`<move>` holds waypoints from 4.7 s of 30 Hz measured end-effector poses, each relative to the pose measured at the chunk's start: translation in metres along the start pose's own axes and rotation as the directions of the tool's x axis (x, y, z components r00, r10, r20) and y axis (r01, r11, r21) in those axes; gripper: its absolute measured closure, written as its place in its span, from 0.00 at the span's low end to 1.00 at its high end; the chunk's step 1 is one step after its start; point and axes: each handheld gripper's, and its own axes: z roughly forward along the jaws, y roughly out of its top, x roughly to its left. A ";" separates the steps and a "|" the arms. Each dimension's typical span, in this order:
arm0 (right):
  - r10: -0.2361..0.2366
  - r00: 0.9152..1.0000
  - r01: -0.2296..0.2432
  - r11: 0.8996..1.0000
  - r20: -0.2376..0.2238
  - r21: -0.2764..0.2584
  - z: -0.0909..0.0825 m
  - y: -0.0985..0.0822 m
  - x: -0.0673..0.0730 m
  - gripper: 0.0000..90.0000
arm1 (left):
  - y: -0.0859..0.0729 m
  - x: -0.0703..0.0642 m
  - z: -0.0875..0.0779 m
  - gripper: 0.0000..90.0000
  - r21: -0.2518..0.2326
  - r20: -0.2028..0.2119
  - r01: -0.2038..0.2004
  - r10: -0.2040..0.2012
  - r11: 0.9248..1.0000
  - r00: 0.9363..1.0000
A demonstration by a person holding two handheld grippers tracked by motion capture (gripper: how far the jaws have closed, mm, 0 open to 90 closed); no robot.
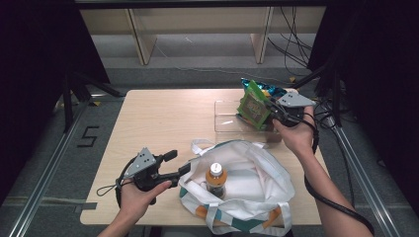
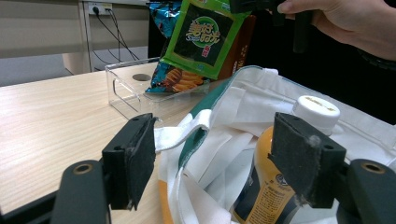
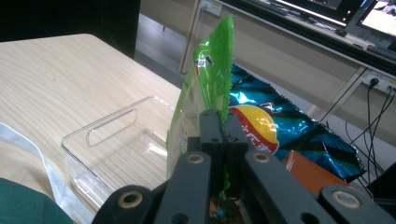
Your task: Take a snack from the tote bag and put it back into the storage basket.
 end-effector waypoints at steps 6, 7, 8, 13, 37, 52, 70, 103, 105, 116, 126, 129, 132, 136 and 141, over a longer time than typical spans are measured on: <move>-0.009 1.000 0.009 1.000 0.002 0.006 0.002 -0.003 -0.001 1.00 | 0.000 0.000 0.000 0.34 0.000 0.000 0.000 0.000 1.000 1.000; 0.021 1.000 -0.021 1.000 0.002 0.019 0.001 -0.003 0.001 1.00 | 0.000 0.000 0.000 0.34 0.000 0.000 0.000 0.000 1.000 1.000; -0.001 1.000 0.001 1.000 -0.002 0.016 0.001 -0.004 -0.001 1.00 | 0.000 0.000 0.000 0.34 -0.001 0.000 0.000 0.000 1.000 1.000; -0.006 1.000 0.006 1.000 0.002 0.007 0.003 -0.005 -0.001 1.00 | -0.001 0.000 0.000 0.34 0.001 0.000 0.003 -0.003 1.000 1.000; 0.040 0.999 -0.040 0.999 0.008 0.036 0.007 -0.014 0.000 1.00 | -0.001 -0.001 0.000 0.34 0.002 0.000 0.003 -0.003 1.000 1.000; 0.031 0.999 -0.032 0.998 0.020 0.045 0.011 -0.020 -0.003 1.00 | -0.001 -0.001 0.001 0.34 0.001 0.002 0.002 -0.002 1.000 1.000; 0.031 1.000 -0.031 0.994 0.003 0.104 0.018 -0.029 -0.001 0.99 | -0.001 -0.001 0.001 0.34 0.006 0.006 0.002 -0.002 1.000 1.000; 0.081 0.997 -0.081 0.997 0.010 0.008 -0.014 -0.020 -0.004 0.76 | 0.001 -0.004 0.001 0.33 -0.005 0.014 -0.006 0.006 1.000 1.000; 0.082 0.997 -0.082 0.997 0.006 -0.003 -0.017 -0.020 -0.006 0.73 | 0.001 -0.005 0.001 0.33 -0.007 0.013 -0.004 0.004 1.000 1.000; 0.174 0.984 -0.175 0.984 -0.023 -0.034 -0.048 -0.032 -0.006 0.60 | 0.001 -0.004 -0.001 0.33 -0.026 0.013 0.000 0.000 1.000 1.000; 0.201 0.979 -0.202 0.979 -0.027 -0.040 -0.066 -0.041 -0.004 0.59 | 0.001 -0.002 -0.002 0.33 -0.031 0.008 0.000 0.000 1.000 1.000; 0.234 0.972 -0.235 0.972 -0.026 -0.025 -0.071 -0.044 -0.004 0.58 | 0.003 -0.003 0.000 0.33 -0.047 0.022 -0.001 0.002 0.999 1.000; 0.227 0.974 -0.227 0.973 -0.013 -0.038 -0.075 -0.048 -0.007 0.57 | 0.004 -0.004 0.001 0.33 -0.047 0.027 -0.004 0.006 0.999 1.000; 0.224 0.974 -0.222 0.973 0.018 -0.058 -0.080 -0.052 -0.009 0.56 | 0.006 -0.004 0.004 0.33 -0.045 0.031 0.002 -0.001 0.999 1.000; 0.280 0.960 -0.279 0.960 0.003 -0.031 -0.085 -0.057 -0.005 0.55 | 0.009 -0.007 0.005 0.33 -0.051 0.036 -0.014 0.015 0.999 0.999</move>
